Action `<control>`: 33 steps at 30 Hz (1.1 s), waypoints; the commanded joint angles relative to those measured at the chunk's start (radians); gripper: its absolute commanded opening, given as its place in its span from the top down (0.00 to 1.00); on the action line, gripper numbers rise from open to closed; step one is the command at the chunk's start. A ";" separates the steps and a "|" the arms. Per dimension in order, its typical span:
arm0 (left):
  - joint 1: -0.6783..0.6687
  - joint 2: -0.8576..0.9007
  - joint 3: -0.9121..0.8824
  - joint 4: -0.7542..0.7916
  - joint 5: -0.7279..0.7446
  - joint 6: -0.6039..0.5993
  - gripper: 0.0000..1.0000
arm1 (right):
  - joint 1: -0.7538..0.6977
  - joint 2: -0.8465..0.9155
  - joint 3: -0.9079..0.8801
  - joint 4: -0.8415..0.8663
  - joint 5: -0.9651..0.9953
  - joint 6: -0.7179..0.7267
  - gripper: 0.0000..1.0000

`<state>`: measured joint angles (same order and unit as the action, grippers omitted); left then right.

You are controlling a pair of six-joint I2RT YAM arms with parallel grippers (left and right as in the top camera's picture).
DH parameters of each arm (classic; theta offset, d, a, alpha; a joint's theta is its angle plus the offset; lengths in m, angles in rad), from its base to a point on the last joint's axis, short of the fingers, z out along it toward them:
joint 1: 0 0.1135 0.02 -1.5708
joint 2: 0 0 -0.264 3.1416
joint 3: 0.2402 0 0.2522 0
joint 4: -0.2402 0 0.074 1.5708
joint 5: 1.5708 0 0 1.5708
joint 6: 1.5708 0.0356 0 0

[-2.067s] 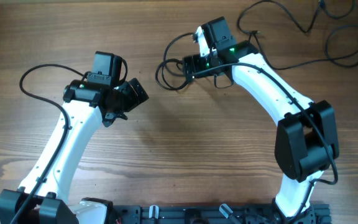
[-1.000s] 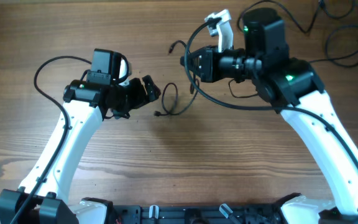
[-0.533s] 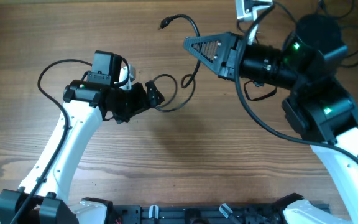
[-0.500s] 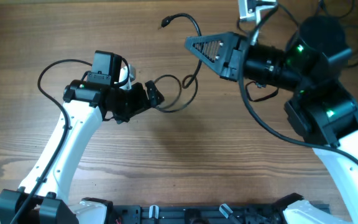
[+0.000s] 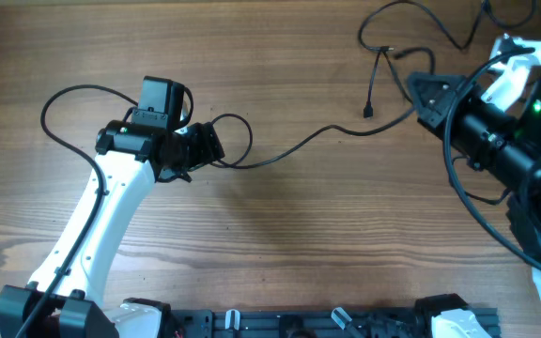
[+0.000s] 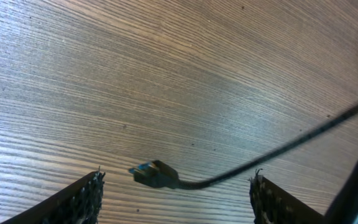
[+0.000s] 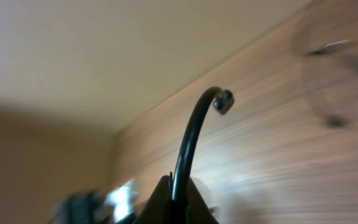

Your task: Untangle cables

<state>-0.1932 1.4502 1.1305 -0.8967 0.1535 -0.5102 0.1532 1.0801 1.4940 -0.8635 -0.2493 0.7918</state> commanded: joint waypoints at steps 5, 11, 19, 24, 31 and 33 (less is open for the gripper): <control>0.006 0.007 0.001 0.002 -0.025 -0.022 0.33 | -0.005 0.079 0.007 -0.214 0.750 -0.060 0.96; 0.006 0.007 0.001 -0.003 -0.026 -0.022 0.38 | -0.005 0.234 0.006 -0.324 0.908 -0.056 0.96; 0.006 0.007 0.001 -0.040 -0.148 -0.074 0.51 | -0.198 0.354 0.005 -0.327 0.827 -0.057 0.96; 0.006 0.007 0.001 -0.041 -0.147 -0.074 0.61 | -0.319 0.354 0.003 -0.304 0.791 -0.061 0.96; 0.006 0.007 0.001 -0.044 -0.143 -0.074 0.57 | -0.341 0.354 0.003 -0.291 0.718 -0.110 0.94; 0.006 0.007 0.001 -0.040 -0.135 -0.074 0.56 | -0.341 0.354 0.003 -0.284 0.554 -0.145 0.96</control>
<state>-0.1932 1.4502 1.1305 -0.9394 0.0235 -0.5812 -0.1864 1.4281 1.4948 -1.1599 0.4702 0.6968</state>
